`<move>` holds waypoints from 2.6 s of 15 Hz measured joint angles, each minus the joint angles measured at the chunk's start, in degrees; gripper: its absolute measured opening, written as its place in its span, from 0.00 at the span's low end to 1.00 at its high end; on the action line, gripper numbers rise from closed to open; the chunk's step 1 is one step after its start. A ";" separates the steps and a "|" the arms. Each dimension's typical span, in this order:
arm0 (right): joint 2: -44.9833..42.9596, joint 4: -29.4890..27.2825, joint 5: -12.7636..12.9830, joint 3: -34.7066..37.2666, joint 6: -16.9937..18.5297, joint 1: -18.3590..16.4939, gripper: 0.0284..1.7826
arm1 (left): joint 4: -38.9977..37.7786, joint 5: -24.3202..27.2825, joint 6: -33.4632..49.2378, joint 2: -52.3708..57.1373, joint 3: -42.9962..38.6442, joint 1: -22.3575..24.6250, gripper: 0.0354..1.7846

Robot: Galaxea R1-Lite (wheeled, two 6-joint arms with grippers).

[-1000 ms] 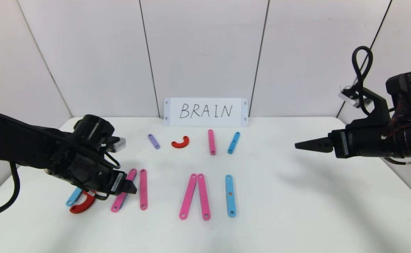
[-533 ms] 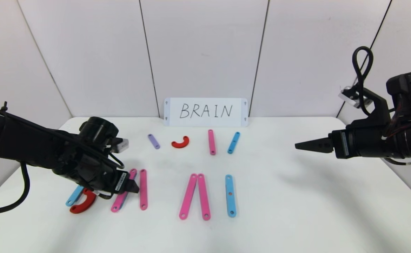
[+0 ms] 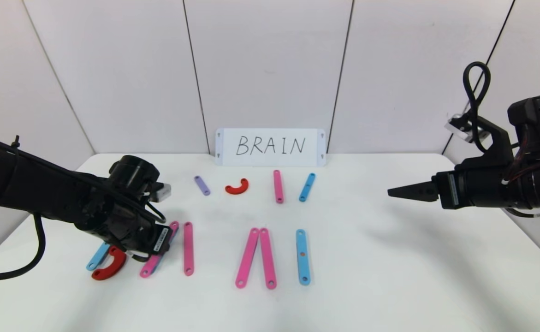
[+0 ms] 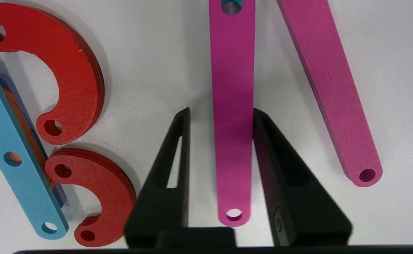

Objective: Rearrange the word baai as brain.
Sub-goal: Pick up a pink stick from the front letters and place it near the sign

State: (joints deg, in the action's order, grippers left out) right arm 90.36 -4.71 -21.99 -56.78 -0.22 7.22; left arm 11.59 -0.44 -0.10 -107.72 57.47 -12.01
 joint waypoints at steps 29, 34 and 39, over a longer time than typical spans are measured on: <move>-0.12 0.16 0.09 1.06 0.06 0.77 0.97 | 25.61 0.62 -11.34 -24.61 56.17 12.78 0.15; -0.11 0.16 0.09 1.22 0.06 0.77 0.97 | 23.87 0.62 -11.20 -27.76 56.43 13.06 0.15; -0.01 0.16 0.15 1.24 0.06 0.77 0.97 | 23.08 0.65 -11.12 -28.20 56.39 13.15 0.25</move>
State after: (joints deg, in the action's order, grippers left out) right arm 90.34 -4.55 -21.85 -55.54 -0.16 7.98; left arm 34.67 0.21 -11.22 -135.91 113.86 1.15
